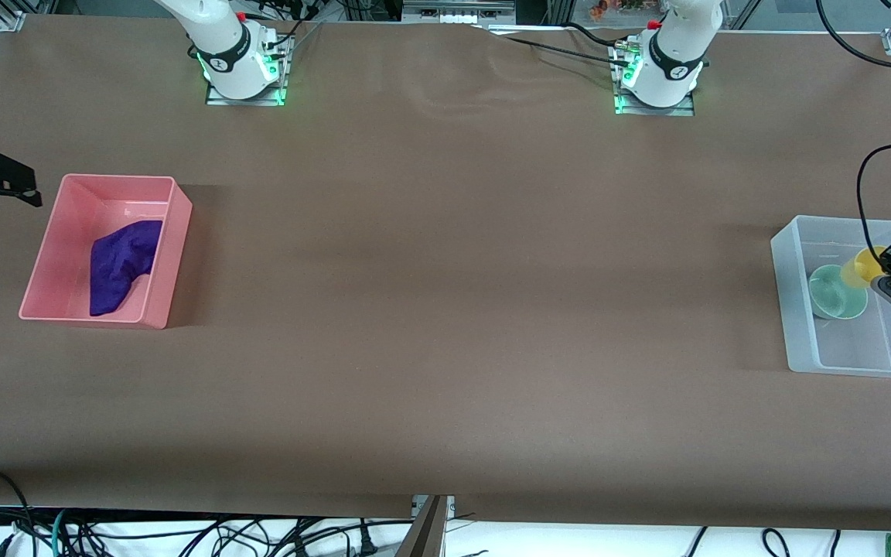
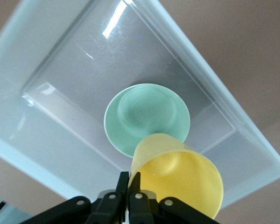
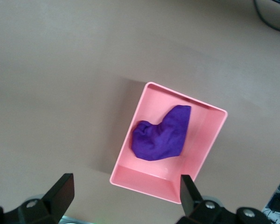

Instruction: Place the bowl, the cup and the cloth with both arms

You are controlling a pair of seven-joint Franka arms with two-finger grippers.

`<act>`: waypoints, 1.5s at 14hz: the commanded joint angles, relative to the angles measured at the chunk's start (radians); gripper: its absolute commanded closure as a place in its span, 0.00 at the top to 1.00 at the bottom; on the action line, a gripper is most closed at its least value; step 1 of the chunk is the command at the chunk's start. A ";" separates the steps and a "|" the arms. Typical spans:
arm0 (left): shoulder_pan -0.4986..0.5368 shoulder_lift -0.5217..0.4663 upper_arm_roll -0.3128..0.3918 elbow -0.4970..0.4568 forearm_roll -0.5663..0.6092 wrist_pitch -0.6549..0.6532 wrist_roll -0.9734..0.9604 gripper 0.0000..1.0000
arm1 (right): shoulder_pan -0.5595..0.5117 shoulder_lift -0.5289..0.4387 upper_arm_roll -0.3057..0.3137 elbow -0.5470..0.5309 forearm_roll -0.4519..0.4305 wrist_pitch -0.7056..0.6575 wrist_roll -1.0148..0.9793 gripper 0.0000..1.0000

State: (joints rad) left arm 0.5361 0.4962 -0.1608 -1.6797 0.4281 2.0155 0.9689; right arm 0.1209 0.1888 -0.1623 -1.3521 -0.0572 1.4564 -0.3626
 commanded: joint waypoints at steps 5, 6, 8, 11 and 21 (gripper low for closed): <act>-0.011 -0.073 -0.077 0.012 -0.026 -0.107 0.022 1.00 | -0.009 -0.020 0.044 -0.015 -0.004 -0.080 0.175 1.00; -0.010 -0.094 -0.109 0.015 -0.040 -0.121 -0.005 1.00 | -0.009 -0.020 0.044 -0.013 -0.004 -0.080 0.177 1.00; -0.013 -0.130 -0.155 0.057 -0.127 -0.180 -0.117 1.00 | -0.007 -0.009 0.043 -0.009 -0.006 -0.080 0.175 1.00; -0.076 -0.117 -0.236 0.184 -0.183 -0.401 -0.451 1.00 | -0.006 0.000 0.043 -0.006 -0.013 -0.080 0.169 1.00; -0.496 -0.275 0.025 0.223 -0.411 -0.405 -1.103 1.00 | -0.012 0.008 0.041 -0.002 -0.012 -0.068 0.165 1.00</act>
State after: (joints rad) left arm 0.1751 0.3145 -0.2695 -1.4463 0.0424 1.6171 -0.0391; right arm 0.1173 0.1975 -0.1273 -1.3543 -0.0585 1.3864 -0.1993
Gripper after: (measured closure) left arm 0.000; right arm 0.000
